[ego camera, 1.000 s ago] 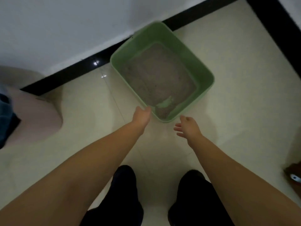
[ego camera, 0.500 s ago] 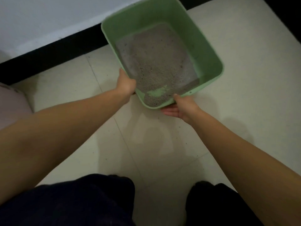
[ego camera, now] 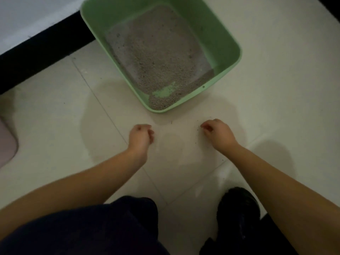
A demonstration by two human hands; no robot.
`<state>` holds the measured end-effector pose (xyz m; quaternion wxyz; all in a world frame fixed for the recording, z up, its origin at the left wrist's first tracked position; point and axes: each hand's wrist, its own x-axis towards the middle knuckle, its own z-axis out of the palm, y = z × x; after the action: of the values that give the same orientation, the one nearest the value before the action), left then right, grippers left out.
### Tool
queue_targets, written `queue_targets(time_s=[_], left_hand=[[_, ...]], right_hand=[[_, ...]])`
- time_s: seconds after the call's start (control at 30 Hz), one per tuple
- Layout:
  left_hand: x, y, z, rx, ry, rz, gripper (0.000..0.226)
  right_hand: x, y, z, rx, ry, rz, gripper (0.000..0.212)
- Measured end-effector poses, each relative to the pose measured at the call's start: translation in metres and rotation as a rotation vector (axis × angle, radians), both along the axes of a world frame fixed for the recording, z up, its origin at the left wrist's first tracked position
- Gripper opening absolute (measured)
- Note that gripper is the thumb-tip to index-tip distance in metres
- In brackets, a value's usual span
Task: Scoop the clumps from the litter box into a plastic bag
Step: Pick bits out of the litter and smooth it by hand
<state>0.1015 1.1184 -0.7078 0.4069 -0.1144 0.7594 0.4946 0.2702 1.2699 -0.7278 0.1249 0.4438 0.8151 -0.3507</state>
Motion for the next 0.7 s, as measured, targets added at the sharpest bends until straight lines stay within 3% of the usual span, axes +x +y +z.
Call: queue_targets(time_s=[0.13, 0.23, 0.47, 0.6, 0.7], left_hand=[[0.041, 0.019, -0.020, 0.054, 0.279, -0.761, 0.014], [0.035, 0.051, -0.032, 0.042, 0.561, -1.085, 0.020], [0.031, 0.085, -0.059, -0.041, 1.015, -1.332, 0.027], [0.026, 0.095, -0.063, 0.021, 1.057, -1.401, 0.021], [0.027, 0.098, -0.064, 0.081, 1.125, -1.421, 0.007]], right_hand=[[-0.007, -0.024, -0.024, 0.111, 0.082, -0.131, 0.023], [-0.009, -0.029, -0.031, 0.187, 0.073, -0.120, 0.022], [-0.008, -0.030, -0.039, 0.256, 0.123, -0.143, 0.014], [-0.004, -0.026, -0.034, 0.198, 0.124, -0.166, 0.015], [-0.004, -0.017, -0.001, 0.271, 0.308, -0.340, 0.009]])
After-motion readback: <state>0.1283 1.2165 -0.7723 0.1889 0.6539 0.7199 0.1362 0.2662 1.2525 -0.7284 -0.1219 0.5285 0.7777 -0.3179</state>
